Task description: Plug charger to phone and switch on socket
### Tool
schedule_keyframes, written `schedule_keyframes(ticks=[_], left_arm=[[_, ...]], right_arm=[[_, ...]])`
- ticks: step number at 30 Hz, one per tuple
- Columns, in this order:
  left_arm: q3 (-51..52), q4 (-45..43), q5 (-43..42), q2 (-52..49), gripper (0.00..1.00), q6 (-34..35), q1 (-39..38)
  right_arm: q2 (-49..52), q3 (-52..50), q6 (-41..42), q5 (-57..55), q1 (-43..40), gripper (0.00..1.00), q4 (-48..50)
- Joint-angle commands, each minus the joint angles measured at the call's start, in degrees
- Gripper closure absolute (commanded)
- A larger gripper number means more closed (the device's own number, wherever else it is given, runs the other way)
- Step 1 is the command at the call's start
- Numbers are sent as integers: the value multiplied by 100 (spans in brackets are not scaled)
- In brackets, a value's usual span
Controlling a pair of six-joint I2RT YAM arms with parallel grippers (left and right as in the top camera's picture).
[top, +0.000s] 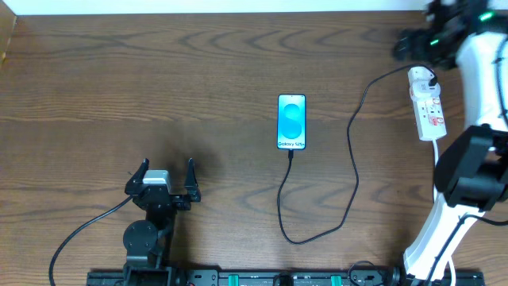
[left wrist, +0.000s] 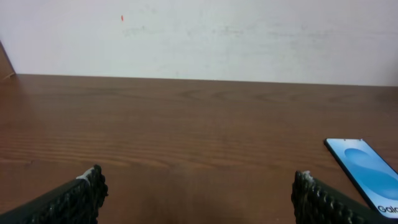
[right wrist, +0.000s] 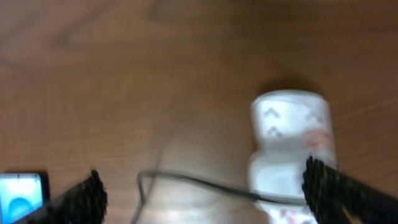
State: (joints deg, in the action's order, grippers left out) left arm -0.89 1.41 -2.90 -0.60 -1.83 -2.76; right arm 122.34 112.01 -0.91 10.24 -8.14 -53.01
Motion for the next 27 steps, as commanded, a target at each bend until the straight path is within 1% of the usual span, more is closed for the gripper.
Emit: schedule_keyframes(ticks=[1, 9, 11, 14, 17, 22, 27], left_arm=[[66, 254, 11, 37, 4, -94, 28], [66, 254, 11, 37, 4, -94, 28], [66, 254, 11, 37, 4, -94, 28], [66, 254, 11, 37, 4, -94, 28], [66, 254, 11, 37, 4, -94, 28], [66, 254, 11, 37, 4, -94, 28], [66, 254, 11, 37, 3, -94, 28]], right_arm=[[-577, -1244, 20, -11, 358, 1, 713], [-1784, -4129, 24, -46, 914, 1, 3254], [-2057, -4649, 24, -48, 1001, 1, 3871], [-2511, -5501, 24, -50, 1137, 1, 5080], [-3005, -6199, 24, -48, 1215, 1, 5980], [-4019, -7086, 20, -184, 1215, 1, 6946], [-5123, -7700, 17, -627, 1215, 1, 6994]])
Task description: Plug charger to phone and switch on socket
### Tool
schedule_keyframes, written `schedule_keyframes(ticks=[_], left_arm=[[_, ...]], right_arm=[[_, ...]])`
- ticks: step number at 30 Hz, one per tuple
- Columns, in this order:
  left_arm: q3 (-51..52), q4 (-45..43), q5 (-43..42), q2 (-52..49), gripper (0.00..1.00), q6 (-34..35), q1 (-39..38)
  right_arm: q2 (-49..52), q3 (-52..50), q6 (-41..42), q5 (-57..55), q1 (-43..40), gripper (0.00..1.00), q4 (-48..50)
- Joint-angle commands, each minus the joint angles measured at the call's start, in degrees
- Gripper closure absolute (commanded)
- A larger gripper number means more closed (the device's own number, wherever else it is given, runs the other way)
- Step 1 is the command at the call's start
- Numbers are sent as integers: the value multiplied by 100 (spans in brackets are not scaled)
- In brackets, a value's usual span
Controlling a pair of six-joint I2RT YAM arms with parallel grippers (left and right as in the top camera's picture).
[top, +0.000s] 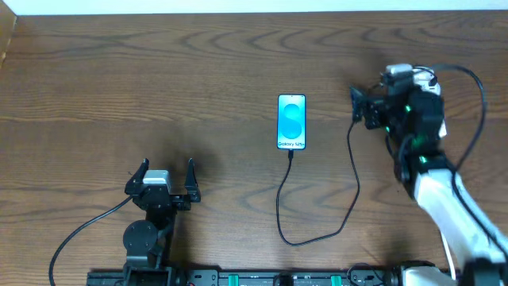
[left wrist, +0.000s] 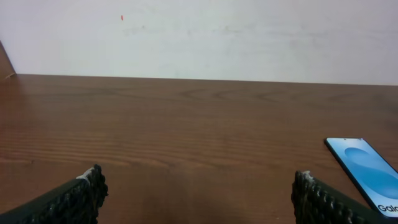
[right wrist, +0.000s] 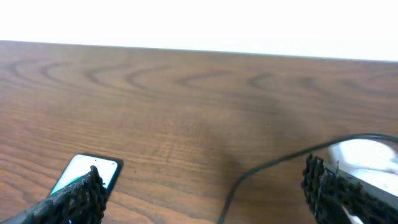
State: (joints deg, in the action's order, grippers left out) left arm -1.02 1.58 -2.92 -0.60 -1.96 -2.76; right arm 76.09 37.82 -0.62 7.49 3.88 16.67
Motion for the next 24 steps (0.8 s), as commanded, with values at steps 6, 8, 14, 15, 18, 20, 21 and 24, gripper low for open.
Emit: schedule_keyframes(ticks=[6, 8, 14, 15, 18, 20, 21, 24], left_arm=[[79, 236, 13, 37, 4, -81, 28], [79, 236, 13, 37, 4, -81, 28], [79, 236, 13, 37, 4, -81, 28], [79, 236, 13, 37, 4, -81, 28], [79, 236, 13, 37, 4, -81, 28], [79, 236, 13, 37, 3, -81, 28], [79, 236, 13, 37, 3, -81, 28], [79, 236, 13, 37, 3, -81, 28]], right_arm=[[-1810, -1097, -232, -435, 13, 1, 22], [-2277, -1408, -286, -435, 13, 1, 22], [-3633, -2374, -286, -459, 13, 1, 26], [-3897, -2562, -286, -503, 13, 1, 26], [-4542, -3025, -286, -651, 13, 1, 26], [-4968, -3340, -286, -715, 13, 1, 28], [-5171, -3486, -286, -715, 13, 1, 28], [-5766, -3751, -286, -719, 13, 1, -282]])
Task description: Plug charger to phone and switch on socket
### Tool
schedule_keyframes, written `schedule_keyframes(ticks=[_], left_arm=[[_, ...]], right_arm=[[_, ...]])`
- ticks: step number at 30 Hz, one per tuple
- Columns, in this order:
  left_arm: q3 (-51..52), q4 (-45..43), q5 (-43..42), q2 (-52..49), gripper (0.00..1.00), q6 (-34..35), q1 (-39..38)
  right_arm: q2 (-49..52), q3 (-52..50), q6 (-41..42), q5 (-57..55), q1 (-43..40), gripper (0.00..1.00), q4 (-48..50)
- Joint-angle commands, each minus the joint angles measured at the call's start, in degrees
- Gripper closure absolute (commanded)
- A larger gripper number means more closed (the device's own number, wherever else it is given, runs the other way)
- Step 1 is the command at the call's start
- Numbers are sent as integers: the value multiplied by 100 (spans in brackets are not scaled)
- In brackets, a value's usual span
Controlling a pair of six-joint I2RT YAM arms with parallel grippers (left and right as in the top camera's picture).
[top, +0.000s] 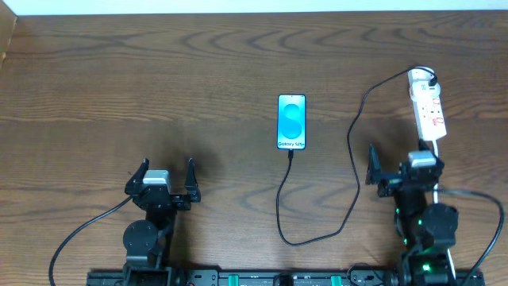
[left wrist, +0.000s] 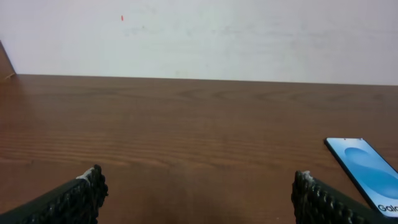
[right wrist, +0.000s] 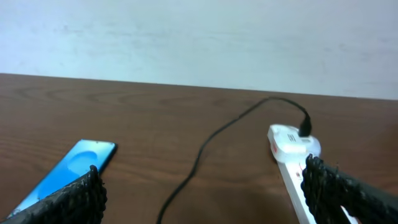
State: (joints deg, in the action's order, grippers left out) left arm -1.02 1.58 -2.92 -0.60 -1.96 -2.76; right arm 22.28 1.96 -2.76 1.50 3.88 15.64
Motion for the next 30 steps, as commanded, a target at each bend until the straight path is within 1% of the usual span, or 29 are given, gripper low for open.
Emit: schedule_keyframes(ticks=[1, 11, 30], left_arm=[[79, 236, 13, 37, 4, -81, 28], [79, 236, 13, 37, 4, -81, 28], [79, 236, 13, 37, 4, -81, 28]], right_arm=[[-560, -162, -74, -122, 13, 1, -365], [-2140, -164, -74, -461, 13, 1, -1982], [-2201, -164, -153, -595, 20, 1, -1961]])
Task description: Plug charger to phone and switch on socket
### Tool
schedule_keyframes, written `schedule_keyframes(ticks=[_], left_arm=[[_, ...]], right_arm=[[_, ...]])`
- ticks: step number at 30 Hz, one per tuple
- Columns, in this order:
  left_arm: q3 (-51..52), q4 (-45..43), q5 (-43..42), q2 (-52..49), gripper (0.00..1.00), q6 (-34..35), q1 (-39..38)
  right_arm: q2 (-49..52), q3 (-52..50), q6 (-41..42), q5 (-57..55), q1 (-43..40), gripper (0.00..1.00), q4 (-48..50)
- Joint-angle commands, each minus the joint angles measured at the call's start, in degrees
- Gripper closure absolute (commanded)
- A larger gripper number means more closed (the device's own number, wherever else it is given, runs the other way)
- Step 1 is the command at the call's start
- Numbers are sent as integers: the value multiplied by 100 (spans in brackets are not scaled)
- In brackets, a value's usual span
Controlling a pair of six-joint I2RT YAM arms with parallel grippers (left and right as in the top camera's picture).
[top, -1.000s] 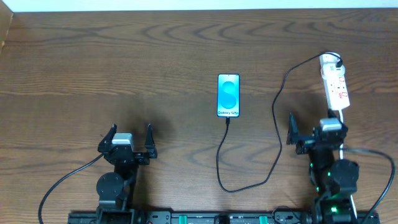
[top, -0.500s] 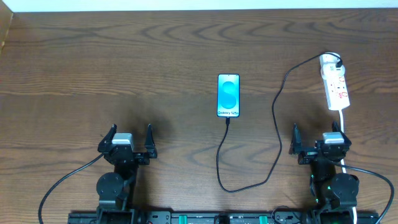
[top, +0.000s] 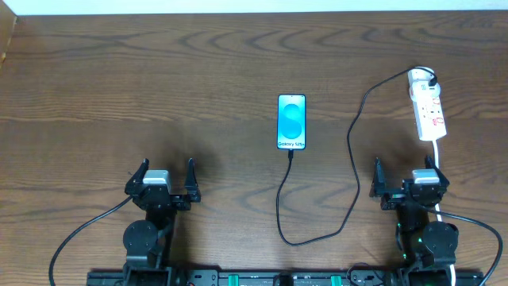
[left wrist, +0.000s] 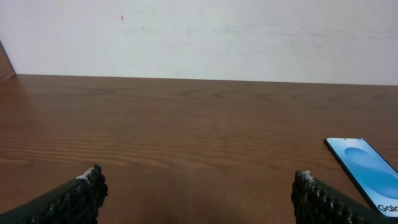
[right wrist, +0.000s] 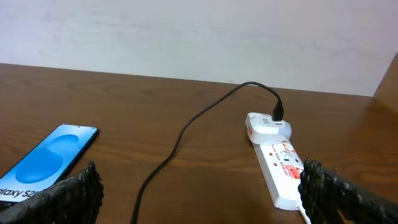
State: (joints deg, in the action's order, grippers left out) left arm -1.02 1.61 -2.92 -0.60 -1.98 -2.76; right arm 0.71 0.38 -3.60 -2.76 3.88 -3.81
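The phone point(top: 291, 121) lies face up mid-table, its blue screen lit, with the black charger cable point(top: 352, 171) plugged into its near end. The cable loops right and back to the white socket strip point(top: 427, 113) at the far right, where its plug sits in the far end point(right wrist: 277, 114). My right gripper point(top: 409, 189) rests open at the near right, the strip point(right wrist: 281, 165) ahead of it and the phone point(right wrist: 45, 163) to its left. My left gripper point(top: 164, 180) rests open at the near left, holding nothing; the phone point(left wrist: 367, 169) shows at its right.
The wooden table point(top: 159, 71) runs to a pale wall point(left wrist: 199, 37) at the back. A thin white lead point(top: 437, 155) runs from the strip's near end toward my right arm's base. A black cable point(top: 75, 234) trails from the left arm base.
My right gripper has drawn back a little nearer the front edge and settled at rest, still open. Phone, cable and strip are unmoved. The left arm stayed put.
At first my right arm reached to the far right, its open gripper over the socket strip's far end. Then it was pulled back left of the strip, then low at the near right, and now it rests there. The left gripper stayed open throughout.
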Motion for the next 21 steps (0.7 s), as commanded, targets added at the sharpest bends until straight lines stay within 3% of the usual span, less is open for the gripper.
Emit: schedule_keyframes(ticks=[1, 21], left_arm=[[79, 234, 13, 37, 4, -79, 28], [79, 234, 13, 37, 4, -79, 28]], right_arm=[[-44, -7, -70, -188, 20, 1, -11], [-42, -7, 33, -160, 28, 1, -11]])
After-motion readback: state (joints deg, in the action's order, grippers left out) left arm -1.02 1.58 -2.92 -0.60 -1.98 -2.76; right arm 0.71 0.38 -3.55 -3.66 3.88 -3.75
